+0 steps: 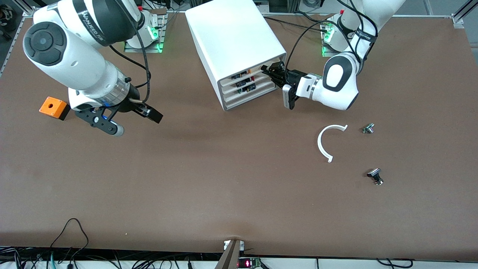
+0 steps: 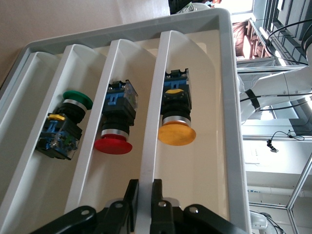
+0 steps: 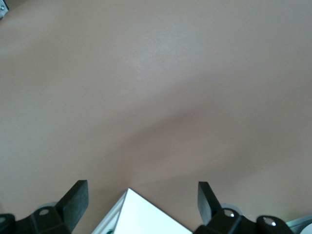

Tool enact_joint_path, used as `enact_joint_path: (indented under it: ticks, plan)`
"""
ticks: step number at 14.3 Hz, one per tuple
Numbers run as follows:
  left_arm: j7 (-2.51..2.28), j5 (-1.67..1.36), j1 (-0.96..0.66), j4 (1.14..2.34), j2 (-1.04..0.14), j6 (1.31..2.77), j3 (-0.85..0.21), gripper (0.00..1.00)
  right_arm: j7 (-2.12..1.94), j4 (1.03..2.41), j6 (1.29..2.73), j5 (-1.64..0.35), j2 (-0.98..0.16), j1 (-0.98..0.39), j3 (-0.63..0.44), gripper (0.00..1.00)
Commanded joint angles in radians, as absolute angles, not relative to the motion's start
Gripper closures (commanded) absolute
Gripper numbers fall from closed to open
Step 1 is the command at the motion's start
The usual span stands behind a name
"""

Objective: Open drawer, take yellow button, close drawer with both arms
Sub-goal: 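Pull the drawer open with the left gripper while the right gripper approaches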

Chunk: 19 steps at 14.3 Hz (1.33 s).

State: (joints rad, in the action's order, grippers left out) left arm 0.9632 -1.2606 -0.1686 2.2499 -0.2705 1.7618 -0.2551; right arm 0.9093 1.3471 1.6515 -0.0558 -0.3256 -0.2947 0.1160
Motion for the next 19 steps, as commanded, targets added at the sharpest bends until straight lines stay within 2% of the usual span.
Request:
enact_joint_path:
  ticks: [1, 4, 9, 13, 14, 15, 19]
  plan:
    - [0.968, -1.275, -0.155, 2.246, -0.281, 1.778, -0.255, 1.0, 0.995, 1.244, 1.632, -0.072, -0.393, -0.333, 0.109, 0.01]
    - [0.953, -1.249, -0.114, 2.194, -0.319, 1.775, -0.242, 1.0, 1.075, 1.187, 1.632, -0.072, -0.434, -0.363, 0.109, 0.01]
    - [0.946, -1.141, -0.023, 2.007, -0.477, 1.775, -0.241, 1.0, 1.283, 1.088, 1.647, -0.071, -0.512, -0.443, 0.109, 0.01]
    - [0.904, -1.073, -0.014, 1.936, -0.488, 1.776, -0.21, 1.0, 1.478, 1.075, 1.71, -0.064, -0.551, -0.531, 0.106, 0.01]
    - [0.907, -1.048, -0.009, 1.927, -0.486, 1.776, -0.21, 0.12, 1.527, 1.075, 1.724, -0.063, -0.561, -0.554, 0.103, 0.01]
    - [0.901, -1.043, -0.003, 1.925, -0.477, 1.776, -0.21, 0.0, 1.578, 1.072, 1.738, -0.063, -0.569, -0.574, 0.101, 0.01]
    - [0.806, -1.022, 0.011, 1.905, -0.434, 1.767, -0.204, 0.0, 1.73, 1.019, 1.755, -0.063, -0.61, -0.636, 0.104, 0.01]
